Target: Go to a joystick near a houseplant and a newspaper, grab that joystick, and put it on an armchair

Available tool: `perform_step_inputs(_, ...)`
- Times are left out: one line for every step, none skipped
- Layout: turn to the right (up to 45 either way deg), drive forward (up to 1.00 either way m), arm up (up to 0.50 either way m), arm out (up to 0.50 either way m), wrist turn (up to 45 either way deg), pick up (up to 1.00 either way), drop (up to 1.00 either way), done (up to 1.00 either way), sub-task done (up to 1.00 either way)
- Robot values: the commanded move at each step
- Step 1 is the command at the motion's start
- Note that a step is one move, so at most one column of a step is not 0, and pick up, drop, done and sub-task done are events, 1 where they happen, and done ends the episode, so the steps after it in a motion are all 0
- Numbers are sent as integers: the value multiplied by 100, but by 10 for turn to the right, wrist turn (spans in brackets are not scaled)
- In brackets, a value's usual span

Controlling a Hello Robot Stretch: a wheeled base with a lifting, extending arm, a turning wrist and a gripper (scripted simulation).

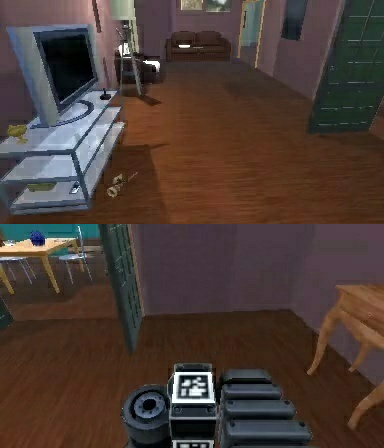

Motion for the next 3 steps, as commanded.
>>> perform_step_inputs(0,100,0,0,0,0,0,0,0)
perform_step_inputs(-30,0,0,0,0,0,0,0,0)
perform_step_inputs(0,100,0,0,0,0,0,0,0)
